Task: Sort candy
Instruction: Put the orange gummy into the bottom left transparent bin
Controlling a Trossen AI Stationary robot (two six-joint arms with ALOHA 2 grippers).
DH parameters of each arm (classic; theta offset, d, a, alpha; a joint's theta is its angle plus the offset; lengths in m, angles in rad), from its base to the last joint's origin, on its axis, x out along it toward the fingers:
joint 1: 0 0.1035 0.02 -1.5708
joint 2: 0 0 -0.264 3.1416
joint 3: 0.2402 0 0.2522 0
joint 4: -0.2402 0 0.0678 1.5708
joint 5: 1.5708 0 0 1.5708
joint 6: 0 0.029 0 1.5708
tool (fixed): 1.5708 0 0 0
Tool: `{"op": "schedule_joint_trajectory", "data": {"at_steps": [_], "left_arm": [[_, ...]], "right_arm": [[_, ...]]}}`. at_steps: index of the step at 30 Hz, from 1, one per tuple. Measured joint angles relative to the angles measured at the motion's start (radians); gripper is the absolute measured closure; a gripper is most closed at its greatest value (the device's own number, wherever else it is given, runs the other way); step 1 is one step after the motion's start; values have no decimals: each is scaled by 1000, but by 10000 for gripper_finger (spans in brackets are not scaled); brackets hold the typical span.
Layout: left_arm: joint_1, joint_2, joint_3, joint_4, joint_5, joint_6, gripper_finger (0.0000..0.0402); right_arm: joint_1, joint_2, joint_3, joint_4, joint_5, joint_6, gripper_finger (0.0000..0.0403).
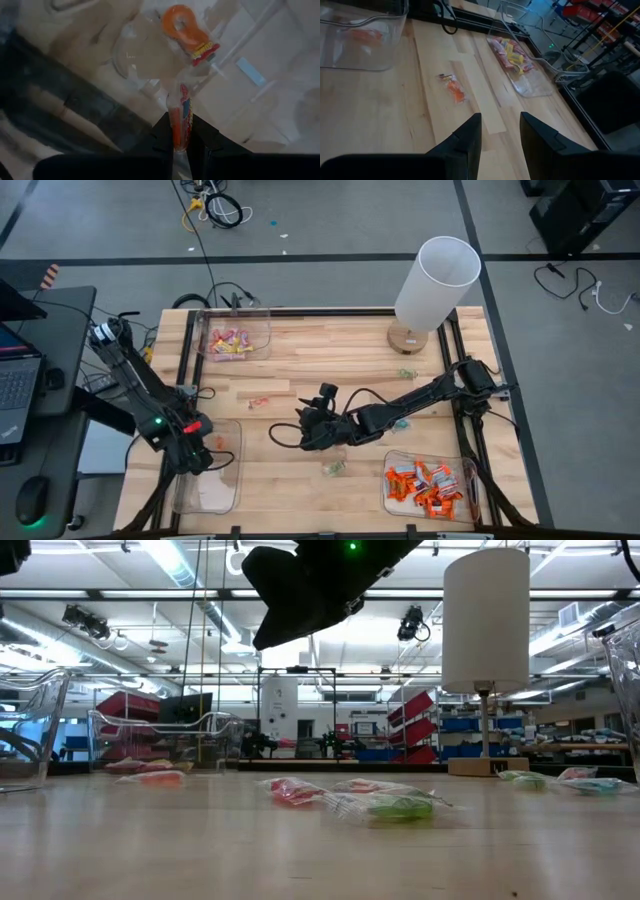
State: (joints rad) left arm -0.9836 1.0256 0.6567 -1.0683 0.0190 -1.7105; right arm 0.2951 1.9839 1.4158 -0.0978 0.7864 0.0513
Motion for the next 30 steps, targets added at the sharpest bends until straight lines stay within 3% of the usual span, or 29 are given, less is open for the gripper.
{"op": "schedule_joint_trajectory", "data": {"at_steps": [16,30], "left_arm": [[1,0,-27,29,-52,0,357],[2,0,-27,26,-53,-1,299]], "right_arm": [[-4,0,0,23,-5,6,283],[-25,0,0,40,-43,6,283]]}}
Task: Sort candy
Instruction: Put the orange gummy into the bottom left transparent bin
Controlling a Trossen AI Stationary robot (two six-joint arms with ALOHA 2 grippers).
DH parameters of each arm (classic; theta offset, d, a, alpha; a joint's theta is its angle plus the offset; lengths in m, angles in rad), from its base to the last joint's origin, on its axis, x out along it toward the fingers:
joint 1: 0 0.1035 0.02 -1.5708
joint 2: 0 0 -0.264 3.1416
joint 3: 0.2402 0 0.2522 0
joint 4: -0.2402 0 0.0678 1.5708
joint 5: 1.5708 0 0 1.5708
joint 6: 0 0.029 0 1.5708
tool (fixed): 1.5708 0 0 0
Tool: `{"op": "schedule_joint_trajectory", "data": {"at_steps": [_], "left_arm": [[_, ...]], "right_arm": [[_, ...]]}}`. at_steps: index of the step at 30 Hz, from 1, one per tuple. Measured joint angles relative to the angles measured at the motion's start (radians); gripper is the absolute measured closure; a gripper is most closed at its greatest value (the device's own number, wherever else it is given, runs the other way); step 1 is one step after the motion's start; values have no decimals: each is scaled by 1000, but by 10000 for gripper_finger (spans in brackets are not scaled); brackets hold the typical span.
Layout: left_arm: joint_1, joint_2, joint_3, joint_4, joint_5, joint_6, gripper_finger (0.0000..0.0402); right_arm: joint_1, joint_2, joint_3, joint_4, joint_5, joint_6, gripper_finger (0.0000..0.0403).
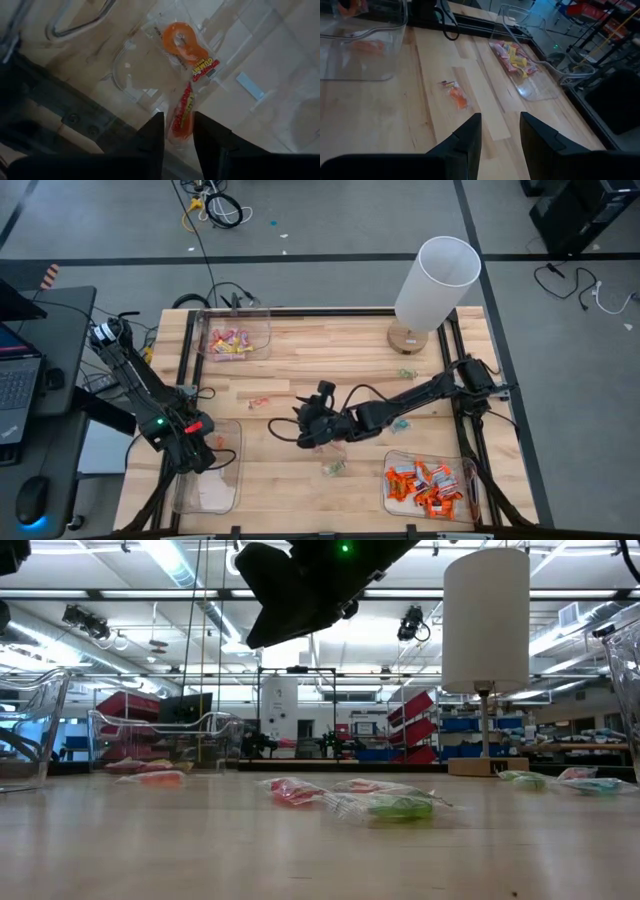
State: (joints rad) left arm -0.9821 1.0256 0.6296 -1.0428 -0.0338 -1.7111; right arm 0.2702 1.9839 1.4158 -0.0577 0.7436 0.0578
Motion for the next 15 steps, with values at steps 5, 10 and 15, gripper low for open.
{"op": "schedule_joint_trajectory", "data": {"at_steps": [5,10,15], "left_arm": [[0,0,0,1,0,0,280],[0,0,0,1,0,0,259],[0,0,0,1,0,0,237]], "right_arm": [[-12,2,0,11,-35,0,283],[-15,2,0,13,-39,0,283],[-15,2,0,13,-40,0,283]]}}
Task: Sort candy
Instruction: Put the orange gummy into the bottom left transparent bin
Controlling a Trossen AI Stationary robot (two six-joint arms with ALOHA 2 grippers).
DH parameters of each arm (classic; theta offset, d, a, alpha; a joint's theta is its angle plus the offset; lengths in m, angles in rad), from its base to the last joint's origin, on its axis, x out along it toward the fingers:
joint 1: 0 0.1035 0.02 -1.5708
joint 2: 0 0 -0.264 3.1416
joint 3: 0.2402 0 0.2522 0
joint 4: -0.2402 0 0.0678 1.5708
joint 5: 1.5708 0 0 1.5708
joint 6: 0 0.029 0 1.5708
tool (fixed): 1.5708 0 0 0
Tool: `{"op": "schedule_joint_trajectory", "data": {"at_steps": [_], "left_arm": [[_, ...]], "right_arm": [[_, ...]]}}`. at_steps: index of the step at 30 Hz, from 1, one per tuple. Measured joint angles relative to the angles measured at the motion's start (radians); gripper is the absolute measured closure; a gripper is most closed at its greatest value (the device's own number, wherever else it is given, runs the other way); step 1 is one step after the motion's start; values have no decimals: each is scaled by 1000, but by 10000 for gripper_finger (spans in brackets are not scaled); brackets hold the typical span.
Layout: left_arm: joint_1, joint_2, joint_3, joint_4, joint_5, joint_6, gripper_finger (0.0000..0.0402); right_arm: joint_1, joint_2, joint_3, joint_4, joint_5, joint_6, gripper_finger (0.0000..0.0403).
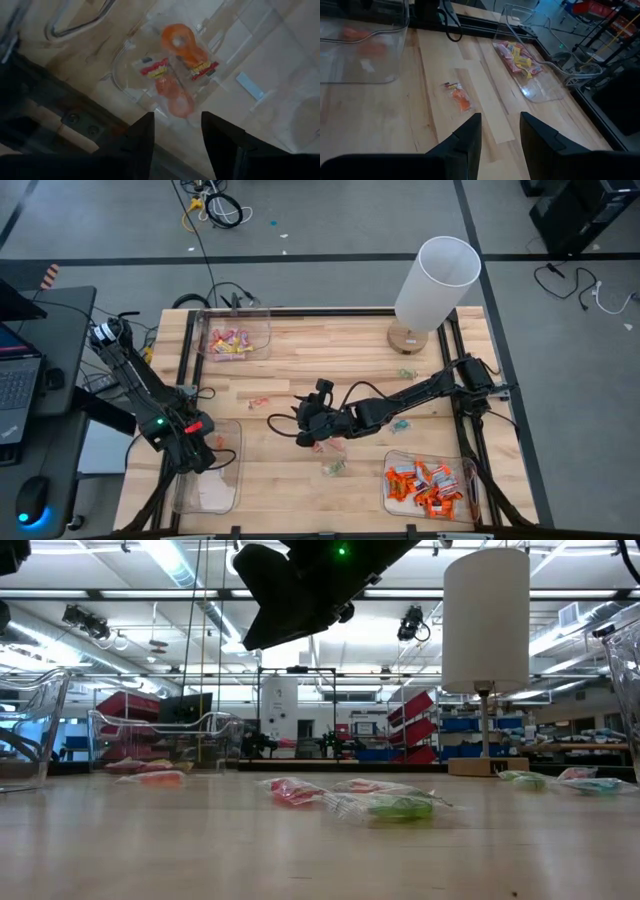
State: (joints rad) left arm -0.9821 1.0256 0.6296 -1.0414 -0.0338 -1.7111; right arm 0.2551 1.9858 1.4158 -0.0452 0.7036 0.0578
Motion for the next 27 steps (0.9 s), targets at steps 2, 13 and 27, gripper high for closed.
{"op": "schedule_joint_trajectory", "data": {"at_steps": [2,13,27], "left_arm": [[0,0,0,7,2,1,229],[0,0,1,33,89,11,223],[0,0,147,30,-153,246,224]], "right_arm": [[0,0,0,0,-1,0,283],[-20,0,0,35,-127,-4,283],[-104,20,1,199,-377,-6,285]]}}
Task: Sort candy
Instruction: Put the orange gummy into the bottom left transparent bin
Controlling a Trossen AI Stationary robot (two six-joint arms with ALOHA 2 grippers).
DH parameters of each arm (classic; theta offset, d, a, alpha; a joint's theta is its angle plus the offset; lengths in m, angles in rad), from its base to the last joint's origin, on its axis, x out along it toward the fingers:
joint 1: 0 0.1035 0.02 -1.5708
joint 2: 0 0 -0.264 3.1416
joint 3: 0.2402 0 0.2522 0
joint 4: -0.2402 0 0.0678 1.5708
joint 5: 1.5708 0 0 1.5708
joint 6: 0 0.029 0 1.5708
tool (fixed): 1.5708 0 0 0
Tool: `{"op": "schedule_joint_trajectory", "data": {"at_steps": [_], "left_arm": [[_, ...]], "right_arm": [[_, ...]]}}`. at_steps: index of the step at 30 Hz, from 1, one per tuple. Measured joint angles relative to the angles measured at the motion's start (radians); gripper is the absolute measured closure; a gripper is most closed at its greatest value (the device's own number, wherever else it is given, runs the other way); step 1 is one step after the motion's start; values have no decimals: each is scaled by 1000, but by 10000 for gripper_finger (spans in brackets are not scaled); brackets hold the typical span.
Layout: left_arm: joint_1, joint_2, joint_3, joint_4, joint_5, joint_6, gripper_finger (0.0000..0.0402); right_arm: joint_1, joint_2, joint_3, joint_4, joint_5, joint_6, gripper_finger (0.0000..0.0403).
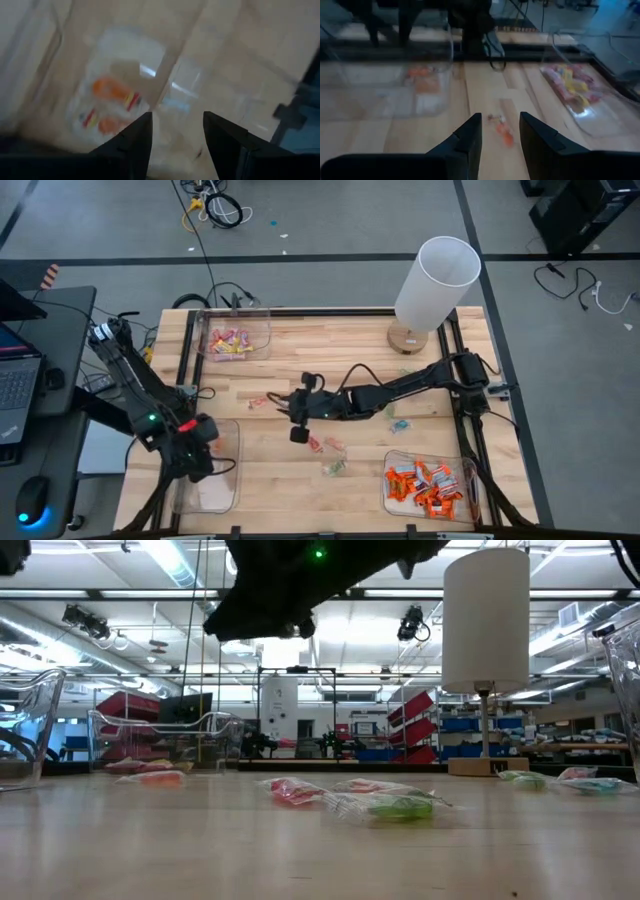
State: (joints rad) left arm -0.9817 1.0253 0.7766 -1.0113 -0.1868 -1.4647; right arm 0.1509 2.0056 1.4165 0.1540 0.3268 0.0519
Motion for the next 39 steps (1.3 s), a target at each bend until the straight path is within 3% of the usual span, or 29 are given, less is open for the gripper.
{"op": "schedule_joint_trajectory", "data": {"at_steps": [10,16,31,39], "left_arm": [[0,-1,97,18,-293,326,224],[0,-7,133,10,-498,445,224],[0,-6,137,-5,-658,496,224],[0,-6,137,-3,-667,496,224]], "right_arm": [[-33,82,3,98,-60,-2,293],[-50,121,5,190,-60,-8,293],[-82,121,5,293,-66,-10,295],[-80,147,6,385,-68,-10,295]]}}
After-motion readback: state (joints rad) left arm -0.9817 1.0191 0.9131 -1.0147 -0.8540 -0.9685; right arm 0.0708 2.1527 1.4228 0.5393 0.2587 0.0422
